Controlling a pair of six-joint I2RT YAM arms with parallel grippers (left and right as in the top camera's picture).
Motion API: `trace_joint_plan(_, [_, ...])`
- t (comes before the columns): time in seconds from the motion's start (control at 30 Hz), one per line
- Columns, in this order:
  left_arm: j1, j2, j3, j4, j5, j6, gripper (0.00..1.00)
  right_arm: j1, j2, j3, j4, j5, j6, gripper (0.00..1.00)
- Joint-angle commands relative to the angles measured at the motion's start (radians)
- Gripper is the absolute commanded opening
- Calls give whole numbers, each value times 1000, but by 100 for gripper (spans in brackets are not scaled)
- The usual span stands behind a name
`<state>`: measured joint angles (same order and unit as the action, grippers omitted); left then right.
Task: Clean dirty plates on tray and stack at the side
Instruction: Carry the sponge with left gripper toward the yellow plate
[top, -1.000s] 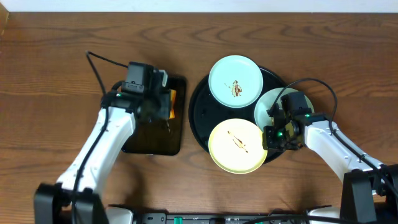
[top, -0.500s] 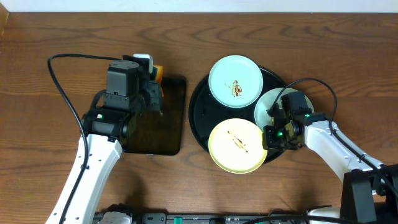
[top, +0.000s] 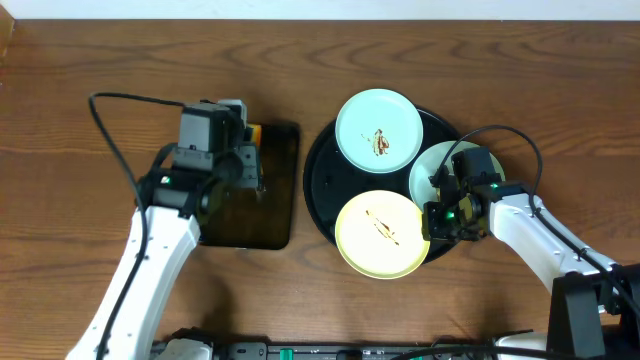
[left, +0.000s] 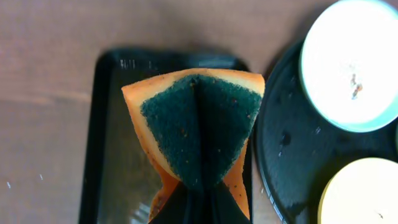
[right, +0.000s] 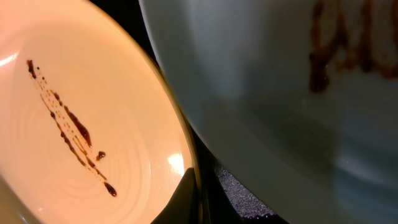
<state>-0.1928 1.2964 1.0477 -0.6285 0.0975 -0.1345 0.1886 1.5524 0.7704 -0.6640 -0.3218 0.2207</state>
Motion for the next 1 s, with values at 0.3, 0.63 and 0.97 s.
trace_joint_plan(0.3, [-2, 207, -4, -102, 78, -66, 7, 11, 7, 12, -5, 3, 3, 1])
trace_joint_plan(0.63, [-3, 207, 47, -148, 171, -61, 8, 11, 7, 12, -6, 3, 3, 1])
trace_joint_plan(0.97, [-96, 207, 135, -130, 372, -62, 7, 11, 7, 12, -2, 3, 3, 1])
